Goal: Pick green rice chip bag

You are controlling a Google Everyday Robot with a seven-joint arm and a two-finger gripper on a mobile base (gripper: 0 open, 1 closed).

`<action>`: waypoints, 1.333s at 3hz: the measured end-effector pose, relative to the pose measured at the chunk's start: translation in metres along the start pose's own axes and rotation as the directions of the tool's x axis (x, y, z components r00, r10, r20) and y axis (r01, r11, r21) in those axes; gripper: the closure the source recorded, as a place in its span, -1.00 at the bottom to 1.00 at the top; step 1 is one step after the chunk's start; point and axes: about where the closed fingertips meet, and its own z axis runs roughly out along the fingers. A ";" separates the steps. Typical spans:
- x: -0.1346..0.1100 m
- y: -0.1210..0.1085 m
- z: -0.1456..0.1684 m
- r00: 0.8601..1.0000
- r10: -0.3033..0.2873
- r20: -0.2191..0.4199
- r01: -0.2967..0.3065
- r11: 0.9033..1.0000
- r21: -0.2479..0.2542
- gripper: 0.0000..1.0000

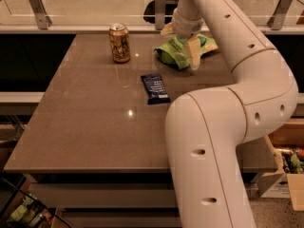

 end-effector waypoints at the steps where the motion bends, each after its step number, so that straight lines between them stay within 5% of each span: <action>1: 0.001 -0.002 0.006 0.999 -0.022 -0.027 0.021 1.000 -0.015 -1.00; 2: 0.000 -0.002 0.011 0.999 -0.038 -0.038 0.037 0.999 -0.029 -1.00; 4: -0.001 -0.006 0.018 0.998 -0.046 -0.041 0.045 0.999 -0.022 -0.17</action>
Offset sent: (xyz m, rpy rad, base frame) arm -0.0188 -0.0025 -0.0103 -0.0967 0.0634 0.0473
